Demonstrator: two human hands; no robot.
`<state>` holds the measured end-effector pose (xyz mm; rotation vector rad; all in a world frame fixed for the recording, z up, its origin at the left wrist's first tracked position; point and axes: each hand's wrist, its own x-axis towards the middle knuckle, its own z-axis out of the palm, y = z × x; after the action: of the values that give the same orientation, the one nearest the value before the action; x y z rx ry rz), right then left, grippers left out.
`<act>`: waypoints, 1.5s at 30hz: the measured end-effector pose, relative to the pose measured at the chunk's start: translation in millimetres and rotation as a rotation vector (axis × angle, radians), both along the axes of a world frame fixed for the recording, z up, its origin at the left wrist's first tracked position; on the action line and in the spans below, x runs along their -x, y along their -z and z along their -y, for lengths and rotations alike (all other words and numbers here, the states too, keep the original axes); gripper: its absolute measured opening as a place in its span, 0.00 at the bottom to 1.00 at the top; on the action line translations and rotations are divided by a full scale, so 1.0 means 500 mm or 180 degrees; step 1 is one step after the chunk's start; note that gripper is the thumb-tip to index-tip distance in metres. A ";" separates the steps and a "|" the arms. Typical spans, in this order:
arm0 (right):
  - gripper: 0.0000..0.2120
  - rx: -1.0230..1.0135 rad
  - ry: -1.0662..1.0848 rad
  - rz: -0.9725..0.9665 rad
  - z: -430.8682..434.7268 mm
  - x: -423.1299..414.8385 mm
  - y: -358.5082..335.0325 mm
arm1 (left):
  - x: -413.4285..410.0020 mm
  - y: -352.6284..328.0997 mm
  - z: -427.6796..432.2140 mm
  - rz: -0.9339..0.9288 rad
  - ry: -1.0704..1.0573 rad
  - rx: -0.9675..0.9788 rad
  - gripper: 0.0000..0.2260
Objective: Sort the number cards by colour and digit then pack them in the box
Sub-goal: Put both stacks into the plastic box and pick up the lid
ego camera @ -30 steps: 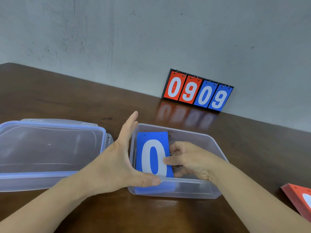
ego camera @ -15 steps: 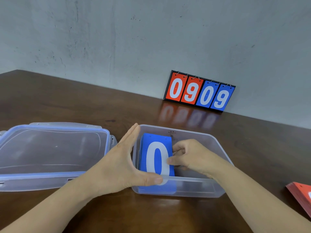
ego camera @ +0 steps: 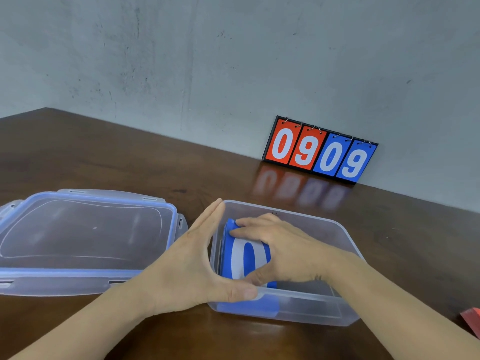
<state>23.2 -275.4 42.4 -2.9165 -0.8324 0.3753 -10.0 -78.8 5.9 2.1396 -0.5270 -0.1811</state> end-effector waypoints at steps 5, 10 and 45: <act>0.38 0.0262 -0.0159 -0.0032 -0.011 -0.007 -0.015 | 0.000 0.003 0.000 0.0024 -0.0002 -0.0025 0.59; 0.36 0.0304 -0.0205 -0.0028 -0.012 -0.009 -0.011 | -0.002 0.007 0.002 0.0085 -0.0045 -0.0044 0.59; 0.28 -0.1436 0.3072 0.1099 0.650 0.421 -0.017 | 0.231 -0.006 0.641 0.0235 0.0822 -0.0135 0.42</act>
<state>-187.3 -600.2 50.8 -2.5659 0.4695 -0.3535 -125.5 -399.2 9.1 2.1201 -0.8496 -0.2594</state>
